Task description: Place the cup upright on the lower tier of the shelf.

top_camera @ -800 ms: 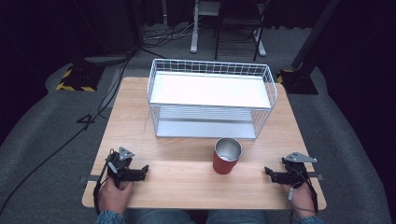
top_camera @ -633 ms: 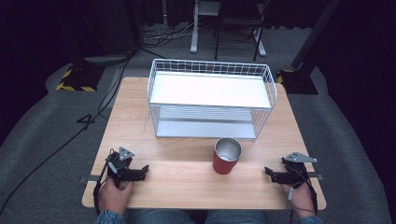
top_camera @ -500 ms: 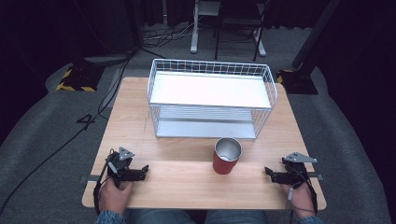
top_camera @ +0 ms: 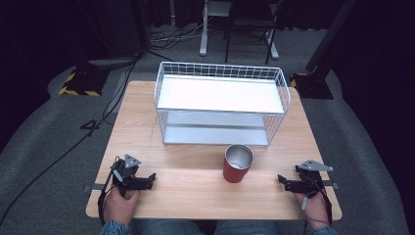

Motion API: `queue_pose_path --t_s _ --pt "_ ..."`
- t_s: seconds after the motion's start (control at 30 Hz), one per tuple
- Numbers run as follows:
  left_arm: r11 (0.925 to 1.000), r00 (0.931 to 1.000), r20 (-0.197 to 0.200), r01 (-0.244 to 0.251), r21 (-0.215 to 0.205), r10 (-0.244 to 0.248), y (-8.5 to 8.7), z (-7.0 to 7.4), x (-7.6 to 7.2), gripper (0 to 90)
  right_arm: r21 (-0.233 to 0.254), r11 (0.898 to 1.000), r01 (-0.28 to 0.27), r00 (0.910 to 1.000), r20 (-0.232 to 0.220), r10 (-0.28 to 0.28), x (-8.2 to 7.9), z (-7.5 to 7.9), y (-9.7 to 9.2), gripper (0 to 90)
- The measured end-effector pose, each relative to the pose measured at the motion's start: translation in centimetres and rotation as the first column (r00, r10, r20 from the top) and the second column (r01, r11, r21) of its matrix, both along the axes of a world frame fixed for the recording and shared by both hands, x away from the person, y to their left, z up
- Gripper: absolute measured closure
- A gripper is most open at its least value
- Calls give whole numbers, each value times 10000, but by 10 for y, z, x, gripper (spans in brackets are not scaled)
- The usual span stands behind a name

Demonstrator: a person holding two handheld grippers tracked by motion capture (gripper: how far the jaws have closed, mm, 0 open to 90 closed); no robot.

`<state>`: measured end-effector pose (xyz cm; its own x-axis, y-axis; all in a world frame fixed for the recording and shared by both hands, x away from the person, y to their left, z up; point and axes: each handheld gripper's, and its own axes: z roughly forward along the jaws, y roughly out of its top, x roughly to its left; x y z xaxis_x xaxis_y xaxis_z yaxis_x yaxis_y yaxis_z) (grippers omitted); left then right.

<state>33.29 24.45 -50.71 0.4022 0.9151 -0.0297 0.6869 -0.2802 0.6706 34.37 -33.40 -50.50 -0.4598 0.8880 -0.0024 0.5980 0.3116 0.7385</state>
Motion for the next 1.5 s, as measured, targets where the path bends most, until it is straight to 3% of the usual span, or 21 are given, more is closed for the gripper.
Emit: queue_pose_path --t_s 0.17,0.43,0.63,0.9,1.13,1.5 --pt "10000 10000 -1 1 0 -1 0 0 0 9 413 9990 -181 9998 108 177 -2 1 1 143" --pt "10000 10000 8 -6 18 6 0 0 0 10 945 9934 -645 9955 752 575 -11 14 6 127" --pt "10000 10000 21 3 52 -3 0 0 0 11 824 9910 -1056 9915 852 986 -17 23 12 92" --pt "10000 10000 20 4 53 -5 0 0 0 12 965 9827 -1581 9798 1388 1440 -29 38 25 0" --pt "10000 10000 20 2 52 -2 0 0 0 11 1266 9771 -1708 9730 1779 1470 -34 45 37 0" --pt "10000 10000 18 4 52 -4 0 0 0 11 1659 9644 -2061 9646 1998 1718 -40 44 55 0"
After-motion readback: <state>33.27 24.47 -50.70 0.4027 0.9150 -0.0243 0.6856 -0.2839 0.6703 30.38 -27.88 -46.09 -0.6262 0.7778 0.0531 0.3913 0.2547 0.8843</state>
